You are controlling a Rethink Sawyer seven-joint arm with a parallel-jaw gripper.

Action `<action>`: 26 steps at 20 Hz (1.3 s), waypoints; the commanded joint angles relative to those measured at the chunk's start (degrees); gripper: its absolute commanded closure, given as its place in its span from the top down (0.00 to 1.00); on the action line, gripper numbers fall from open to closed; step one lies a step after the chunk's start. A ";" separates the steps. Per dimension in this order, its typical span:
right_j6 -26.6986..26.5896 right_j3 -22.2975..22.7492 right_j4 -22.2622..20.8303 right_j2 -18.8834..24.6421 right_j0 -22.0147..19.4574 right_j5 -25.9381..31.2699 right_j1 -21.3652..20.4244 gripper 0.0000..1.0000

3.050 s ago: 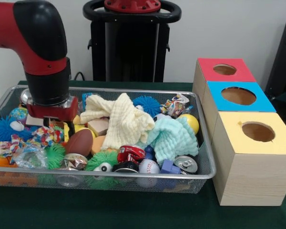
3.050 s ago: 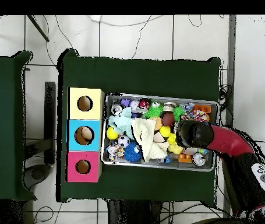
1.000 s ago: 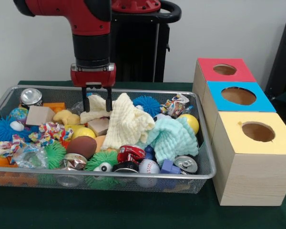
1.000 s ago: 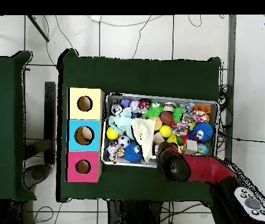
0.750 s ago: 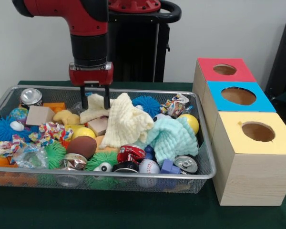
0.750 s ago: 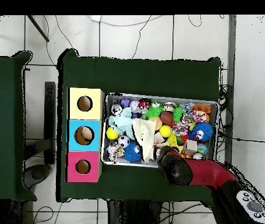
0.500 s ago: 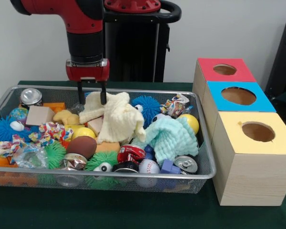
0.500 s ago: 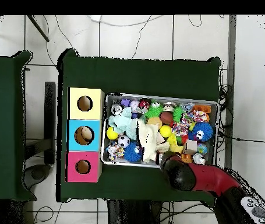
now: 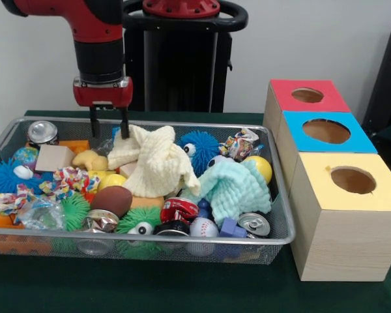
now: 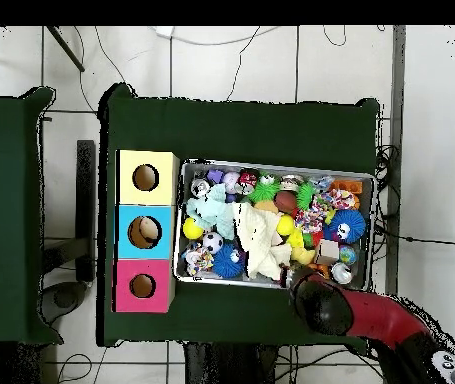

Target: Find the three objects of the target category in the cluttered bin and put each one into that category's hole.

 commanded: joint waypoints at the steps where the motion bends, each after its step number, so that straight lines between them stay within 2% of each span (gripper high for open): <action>1: 0.15 -1.58 -3.32 3.16 -1.27 0.71 2.09 1.00; 11: -0.10 -3.35 -3.66 3.21 -1.51 0.55 3.85 1.00; 17: 0.25 -5.53 -4.94 2.84 -1.90 -1.59 8.37 1.00; 26: -0.80 -6.43 -4.28 4.41 -2.67 1.46 7.79 1.00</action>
